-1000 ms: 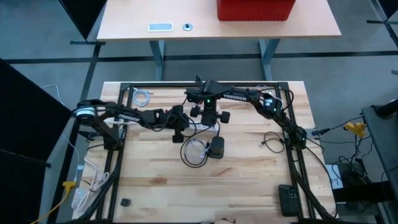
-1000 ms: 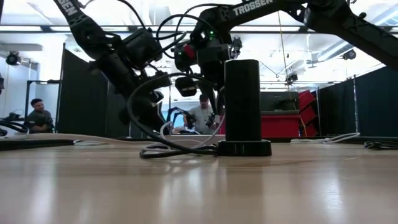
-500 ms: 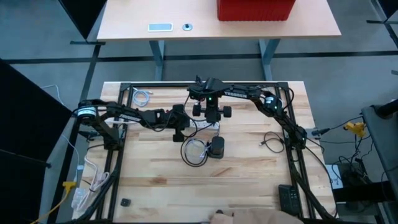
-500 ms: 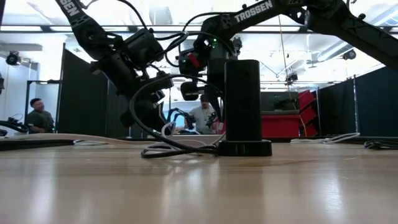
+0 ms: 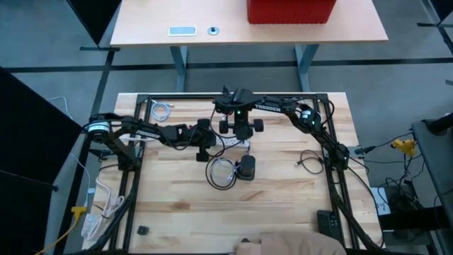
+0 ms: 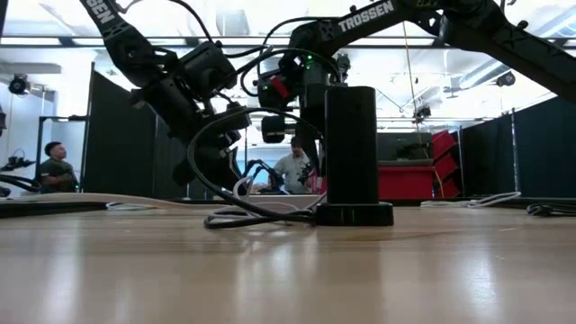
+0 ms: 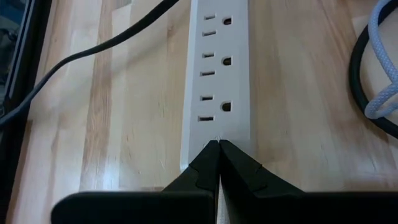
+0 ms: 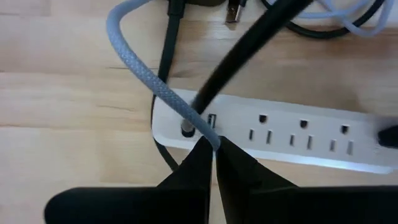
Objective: Insert USB
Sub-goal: Insert the center white charger cable into the white outlet extension
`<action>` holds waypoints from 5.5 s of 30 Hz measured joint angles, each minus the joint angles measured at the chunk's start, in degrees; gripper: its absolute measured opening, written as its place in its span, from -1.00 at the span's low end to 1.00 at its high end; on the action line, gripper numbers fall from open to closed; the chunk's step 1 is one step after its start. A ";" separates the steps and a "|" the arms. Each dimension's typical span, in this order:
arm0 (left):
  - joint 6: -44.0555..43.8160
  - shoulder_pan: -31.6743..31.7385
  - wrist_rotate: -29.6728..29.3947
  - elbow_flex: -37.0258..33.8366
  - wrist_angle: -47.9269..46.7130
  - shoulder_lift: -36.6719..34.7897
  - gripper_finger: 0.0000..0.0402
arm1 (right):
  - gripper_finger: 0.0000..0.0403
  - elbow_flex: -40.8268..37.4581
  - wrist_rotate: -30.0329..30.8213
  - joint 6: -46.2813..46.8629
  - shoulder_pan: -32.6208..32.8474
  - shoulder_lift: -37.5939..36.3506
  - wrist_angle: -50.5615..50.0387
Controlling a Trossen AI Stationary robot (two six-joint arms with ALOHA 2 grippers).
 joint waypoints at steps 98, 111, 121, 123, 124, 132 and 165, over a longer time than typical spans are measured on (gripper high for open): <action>-3.04 -0.13 0.24 0.00 2.21 0.00 -1.00 | -1.00 1.45 -1.74 3.16 -0.30 2.04 -2.22; -3.04 -0.13 0.24 0.00 2.15 -0.02 -1.00 | -1.00 1.38 -4.59 2.42 -0.04 2.54 -2.49; -3.04 -0.13 0.24 0.00 2.19 -0.02 -1.00 | -1.00 1.38 -5.52 2.22 0.13 2.62 -2.24; -3.06 -0.13 0.22 0.00 2.19 -0.02 -1.00 | -1.00 1.30 -5.62 2.22 0.15 2.68 -1.90; -3.23 -0.13 0.22 0.00 2.19 -0.02 -1.00 | -1.00 1.24 -5.68 2.26 0.13 2.82 -1.69; -4.32 -0.13 0.22 0.00 2.19 -0.02 -1.00 | -1.00 0.89 -5.74 3.15 0.01 3.63 -1.26; -4.68 -0.13 -1.47 0.19 -0.79 -0.15 -1.00 | -0.62 2.99 -6.85 20.88 0.69 -2.22 0.45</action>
